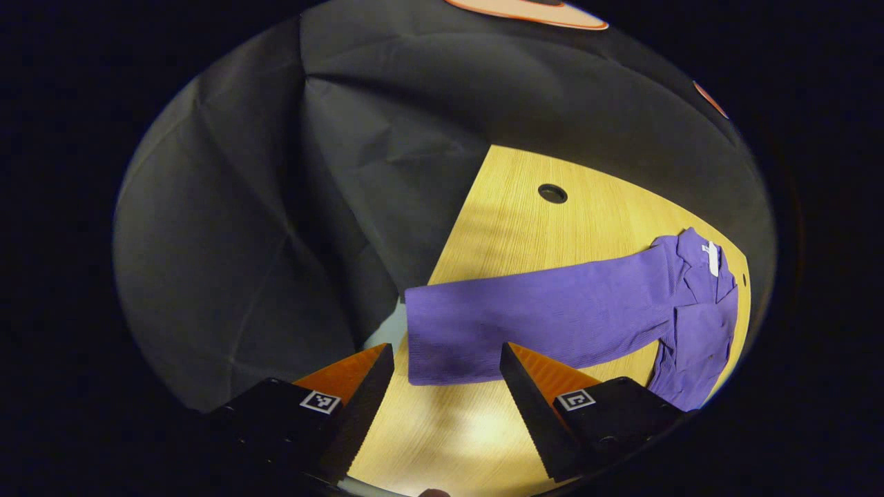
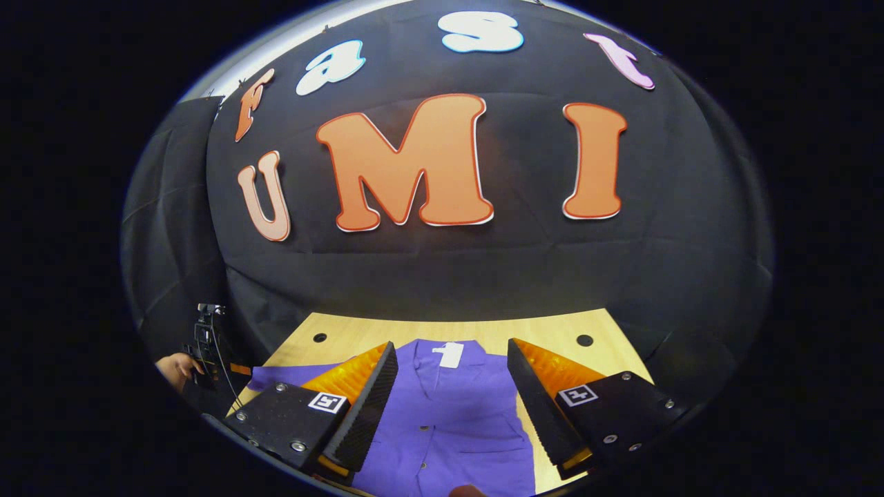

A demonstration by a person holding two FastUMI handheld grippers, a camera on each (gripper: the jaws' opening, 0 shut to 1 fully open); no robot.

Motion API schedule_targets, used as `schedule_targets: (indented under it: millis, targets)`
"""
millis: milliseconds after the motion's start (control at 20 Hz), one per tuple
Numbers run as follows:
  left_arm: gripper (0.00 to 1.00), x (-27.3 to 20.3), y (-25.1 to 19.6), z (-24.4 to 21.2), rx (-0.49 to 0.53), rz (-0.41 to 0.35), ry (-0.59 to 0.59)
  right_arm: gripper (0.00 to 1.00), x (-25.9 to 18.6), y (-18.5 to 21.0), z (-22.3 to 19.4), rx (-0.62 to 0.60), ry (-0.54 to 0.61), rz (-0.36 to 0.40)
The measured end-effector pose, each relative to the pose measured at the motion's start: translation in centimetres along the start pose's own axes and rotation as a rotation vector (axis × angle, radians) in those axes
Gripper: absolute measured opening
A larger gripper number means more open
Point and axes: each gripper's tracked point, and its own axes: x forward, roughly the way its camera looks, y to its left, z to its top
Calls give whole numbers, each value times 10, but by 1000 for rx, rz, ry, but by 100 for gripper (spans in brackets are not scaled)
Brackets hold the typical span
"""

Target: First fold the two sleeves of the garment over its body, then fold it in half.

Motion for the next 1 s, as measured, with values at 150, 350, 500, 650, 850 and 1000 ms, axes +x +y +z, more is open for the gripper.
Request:
schedule_targets:
  millis: [150,350,500,650,850,1000]
  targets:
    - [97,27,-4,-6,7,-36,100,95,-21,-9,1,-9,-21,-43]
    - [98,49,-11,-26,6,-64,258,100,-46,-17,-5,-39,-34,-80]
    - [98,58,-9,-25,-1,-65,289,95,-59,-23,-9,-89,-27,-115]
    - [98,63,-3,-27,-18,-56,319,95,-67,-20,-14,-103,-20,-117]
    - [98,74,2,-34,-24,-53,352,95,-74,-16,-11,-104,-31,-122]
    - [98,78,1,-32,-10,-54,352,95,-78,-13,-8,-77,-39,-107]
